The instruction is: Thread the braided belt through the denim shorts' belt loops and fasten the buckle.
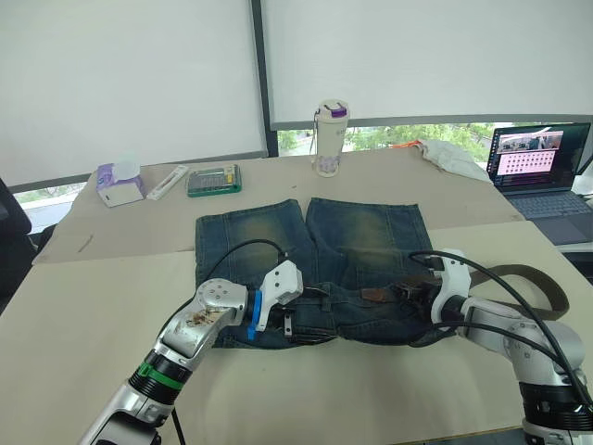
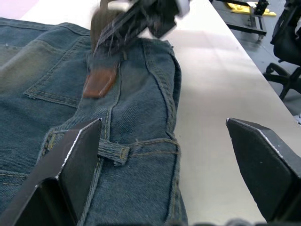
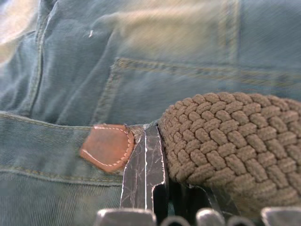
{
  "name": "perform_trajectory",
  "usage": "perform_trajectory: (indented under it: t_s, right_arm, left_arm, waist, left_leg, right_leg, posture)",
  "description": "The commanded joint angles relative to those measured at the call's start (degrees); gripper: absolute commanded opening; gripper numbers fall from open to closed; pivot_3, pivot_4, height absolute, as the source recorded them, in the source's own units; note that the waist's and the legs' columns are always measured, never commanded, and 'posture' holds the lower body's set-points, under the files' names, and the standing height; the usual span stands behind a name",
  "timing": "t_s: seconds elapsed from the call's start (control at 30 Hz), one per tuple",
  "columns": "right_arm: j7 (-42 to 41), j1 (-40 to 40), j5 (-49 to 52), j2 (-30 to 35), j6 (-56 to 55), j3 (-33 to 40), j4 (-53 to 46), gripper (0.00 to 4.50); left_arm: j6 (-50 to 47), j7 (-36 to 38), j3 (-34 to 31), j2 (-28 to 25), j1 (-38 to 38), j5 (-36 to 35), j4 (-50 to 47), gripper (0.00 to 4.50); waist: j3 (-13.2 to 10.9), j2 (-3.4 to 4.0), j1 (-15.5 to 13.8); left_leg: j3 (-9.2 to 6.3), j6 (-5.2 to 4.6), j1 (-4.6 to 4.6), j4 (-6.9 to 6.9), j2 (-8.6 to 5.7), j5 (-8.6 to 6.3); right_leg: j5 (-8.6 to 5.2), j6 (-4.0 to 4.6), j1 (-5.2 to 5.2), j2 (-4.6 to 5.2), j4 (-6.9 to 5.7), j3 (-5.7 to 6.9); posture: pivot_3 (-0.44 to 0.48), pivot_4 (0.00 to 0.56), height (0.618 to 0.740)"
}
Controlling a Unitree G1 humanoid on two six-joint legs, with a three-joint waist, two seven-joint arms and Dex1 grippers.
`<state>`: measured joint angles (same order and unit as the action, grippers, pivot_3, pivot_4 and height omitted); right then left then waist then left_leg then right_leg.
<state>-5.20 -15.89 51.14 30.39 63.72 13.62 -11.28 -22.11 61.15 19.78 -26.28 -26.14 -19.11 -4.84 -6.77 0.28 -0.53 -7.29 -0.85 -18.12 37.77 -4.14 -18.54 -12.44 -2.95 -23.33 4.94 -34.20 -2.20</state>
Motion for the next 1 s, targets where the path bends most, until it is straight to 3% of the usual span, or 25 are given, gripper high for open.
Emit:
perform_trajectory:
  t_s: [0.03, 0.23, 0.4, 0.6, 0.8, 1.0]
  right_arm:
    - [2.35, -0.44, 5.61, -6.50, 1.55, 5.42, 1.05, 0.00]
    - [9.38, -1.07, 25.38, -16.36, -0.46, 17.06, -1.48, 0.00]
    - [13.87, 0.52, 37.90, -16.55, -3.63, 17.11, -7.07, 0.00]
    - [14.31, 2.86, 38.72, -12.00, -5.06, 11.20, -12.57, 0.00]
    - [13.65, 4.36, 36.61, -9.23, -7.40, 6.82, -14.87, 0.00]
    - [13.86, 4.96, 36.93, -7.63, -9.70, 4.80, -15.97, 0.00]
  left_arm:
    - [-1.70, -1.78, -1.99, 0.33, 0.46, -0.47, -1.63, 4.47]
    - [-12.80, -5.75, -5.44, 2.12, 0.04, -5.35, -1.72, 4.47]
    - [-29.69, -11.52, -11.27, 6.48, -3.05, -14.50, -1.98, 4.47]
    - [-45.07, -21.11, -20.83, 15.67, -8.23, -24.81, 0.93, 4.47]
    - [-50.97, -27.75, -27.21, 20.74, -11.76, -29.29, 4.77, 4.47]
    - [-52.25, -29.40, -27.28, 21.13, -11.77, -29.75, 5.34, 2.71]
  waist:
    - [0.02, -0.04, 0.11]
    - [0.05, 0.03, 0.74]
    - [0.04, 0.04, 1.13]
    - [0.04, 0.03, 1.26]
    - [0.04, 0.02, 1.23]
    - [0.03, -0.01, 1.14]
  left_leg:
    - [-0.02, 0.01, 0.01, -0.01, 0.02, 0.01]
    - [-0.01, 0.04, -0.13, -0.04, 0.03, 0.02]
    - [0.01, 0.05, -0.29, -0.03, 0.01, 0.03]
    - [0.06, 0.05, -0.26, 0.01, -0.04, 0.03]
    - [0.08, 0.18, -0.25, 0.01, -0.02, 0.11]
    - [0.11, 0.59, -0.26, 0.01, -0.03, 0.34]
  right_leg:
    - [0.03, 0.04, 0.00, -0.03, 0.00, 0.00]
    - [0.06, 0.07, -0.42, -0.07, -0.30, -0.17]
    - [0.06, 0.07, -0.77, -0.04, -0.75, -0.23]
    - [0.04, 0.04, -0.71, -0.04, -0.74, -0.18]
    - [0.04, 0.05, -0.73, -0.09, -0.74, -0.21]
    - [0.04, 0.05, -0.72, -0.08, -0.71, -0.23]
  posture:
    - [0.000, 0.150, 0.740]
    - [0.000, 0.150, 0.740]
    - [0.000, 0.150, 0.740]
    - [0.000, 0.150, 0.740]
    - [0.000, 0.150, 0.740]
    - [0.000, 0.150, 0.740]
